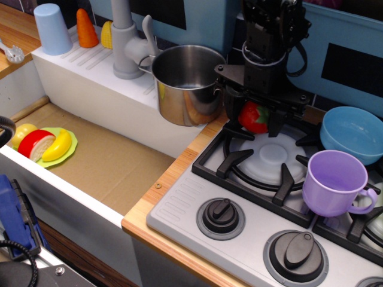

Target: Put strawberry in pot

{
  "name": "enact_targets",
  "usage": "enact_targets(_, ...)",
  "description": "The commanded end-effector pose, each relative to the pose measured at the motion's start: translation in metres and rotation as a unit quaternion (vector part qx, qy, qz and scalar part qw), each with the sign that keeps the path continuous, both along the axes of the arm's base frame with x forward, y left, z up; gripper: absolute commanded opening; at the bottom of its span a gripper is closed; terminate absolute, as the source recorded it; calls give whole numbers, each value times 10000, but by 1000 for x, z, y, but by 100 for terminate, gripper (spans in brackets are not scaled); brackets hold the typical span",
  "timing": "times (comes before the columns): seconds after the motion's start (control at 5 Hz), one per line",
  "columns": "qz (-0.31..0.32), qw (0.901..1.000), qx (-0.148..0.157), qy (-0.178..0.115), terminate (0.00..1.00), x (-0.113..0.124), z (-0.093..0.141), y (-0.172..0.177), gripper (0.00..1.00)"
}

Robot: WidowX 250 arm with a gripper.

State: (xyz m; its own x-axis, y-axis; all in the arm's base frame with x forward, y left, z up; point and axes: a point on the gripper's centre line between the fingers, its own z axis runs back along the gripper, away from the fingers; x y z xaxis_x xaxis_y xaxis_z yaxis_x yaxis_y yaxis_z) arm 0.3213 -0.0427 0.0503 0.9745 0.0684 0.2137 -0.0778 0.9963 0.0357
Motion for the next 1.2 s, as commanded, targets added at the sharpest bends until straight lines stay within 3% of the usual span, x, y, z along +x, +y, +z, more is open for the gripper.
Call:
enact_targets(0.0,339,9990,305,-41,0,-5,42,-16,0)
enact_targets(0.2,342,9972,656,-66,0,-10,59,2,0)
enact_targets(0.6,-178,9953,951,9,0,10,84,53,0)
enact_targets(1.0,-546,9940,948,-58,0,32,79,89,0)
